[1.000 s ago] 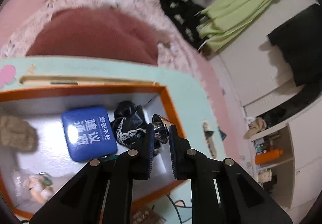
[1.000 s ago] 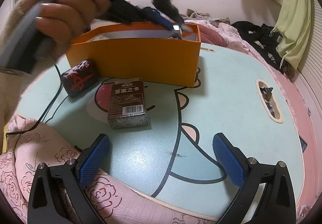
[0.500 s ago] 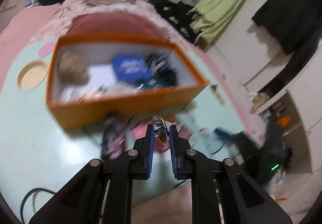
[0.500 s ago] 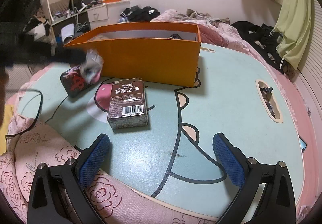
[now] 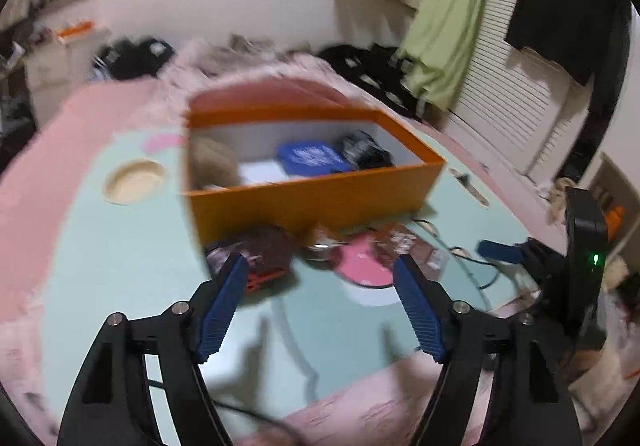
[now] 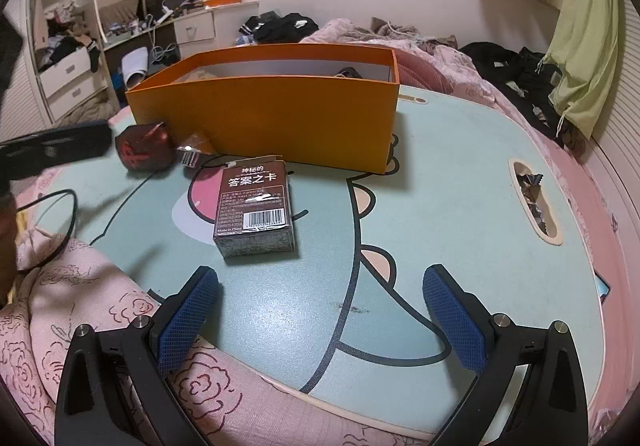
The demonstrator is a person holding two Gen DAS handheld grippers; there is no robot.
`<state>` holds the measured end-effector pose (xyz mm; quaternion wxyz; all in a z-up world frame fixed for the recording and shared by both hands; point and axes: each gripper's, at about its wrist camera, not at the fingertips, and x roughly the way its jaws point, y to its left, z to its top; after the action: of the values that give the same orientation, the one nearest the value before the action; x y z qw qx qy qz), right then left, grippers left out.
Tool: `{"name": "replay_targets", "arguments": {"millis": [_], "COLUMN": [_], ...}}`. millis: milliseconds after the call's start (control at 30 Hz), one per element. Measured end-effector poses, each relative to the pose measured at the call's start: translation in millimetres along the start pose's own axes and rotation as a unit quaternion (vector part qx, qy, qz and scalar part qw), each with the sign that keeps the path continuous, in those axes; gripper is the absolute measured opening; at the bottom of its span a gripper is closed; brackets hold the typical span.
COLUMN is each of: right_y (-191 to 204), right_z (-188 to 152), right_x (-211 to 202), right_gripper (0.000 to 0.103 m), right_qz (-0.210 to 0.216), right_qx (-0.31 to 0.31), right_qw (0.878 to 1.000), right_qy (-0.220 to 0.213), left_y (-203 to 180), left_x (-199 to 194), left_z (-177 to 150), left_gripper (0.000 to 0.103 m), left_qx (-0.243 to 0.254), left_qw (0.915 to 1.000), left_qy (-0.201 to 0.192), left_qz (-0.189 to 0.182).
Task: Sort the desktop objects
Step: 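Pick the small silver clip from the orange box with the left gripper, set it down, then grasp the blue tin from the orange box with the right gripper, place it beside the card box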
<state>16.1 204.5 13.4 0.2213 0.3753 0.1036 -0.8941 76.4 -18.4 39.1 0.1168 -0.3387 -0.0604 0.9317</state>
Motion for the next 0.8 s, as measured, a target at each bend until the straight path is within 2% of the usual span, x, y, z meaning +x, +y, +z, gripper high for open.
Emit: {"name": "replay_targets", "arguments": {"millis": [100, 133, 267, 400, 500, 567, 633, 700, 800], "right_y": [-1, -1, 0, 0, 0, -1, -1, 0, -1], "right_z": [0, 0, 0, 0, 0, 0, 0, 0, 0], "right_x": [0, 0, 0, 0, 0, 1, 1, 0, 1], "right_gripper": [0.102, 0.102, 0.102, 0.102, 0.102, 0.102, 0.102, 0.102, 0.102], "right_qz": [0.0, 0.0, 0.0, 0.0, 0.0, 0.0, 0.0, 0.0, 0.0], "right_qx": [0.0, 0.0, 0.0, 0.0, 0.001, 0.001, 0.001, 0.001, 0.0], "right_qw": [1.0, 1.0, 1.0, 1.0, 1.0, 1.0, 1.0, 1.0, 1.0], "right_qy": [0.0, 0.0, 0.0, 0.0, -0.001, 0.0, -0.001, 0.0, 0.0], "left_y": [13, 16, 32, 26, 13, 11, 11, 12, 12], "left_x": [-15, -16, 0, 34, 39, 45, 52, 55, 55], "left_z": [-6, -6, -17, -31, -32, -29, -25, -24, -23], "left_gripper": [0.077, 0.082, 0.083, 0.086, 0.087, 0.091, 0.101, 0.103, 0.103], "left_qx": [0.004, 0.004, 0.007, 0.023, 0.055, 0.051, 0.043, 0.038, 0.04], "left_qw": [0.9993, 0.9988, 0.9952, 0.9922, 0.9915, 0.9919, 0.9915, 0.9911, 0.9921], "left_qy": [-0.015, -0.015, 0.016, 0.084, 0.07, 0.079, 0.093, 0.1, 0.092], "left_qz": [0.034, 0.046, 0.096, 0.09, 0.095, 0.086, 0.081, 0.079, 0.076]}}
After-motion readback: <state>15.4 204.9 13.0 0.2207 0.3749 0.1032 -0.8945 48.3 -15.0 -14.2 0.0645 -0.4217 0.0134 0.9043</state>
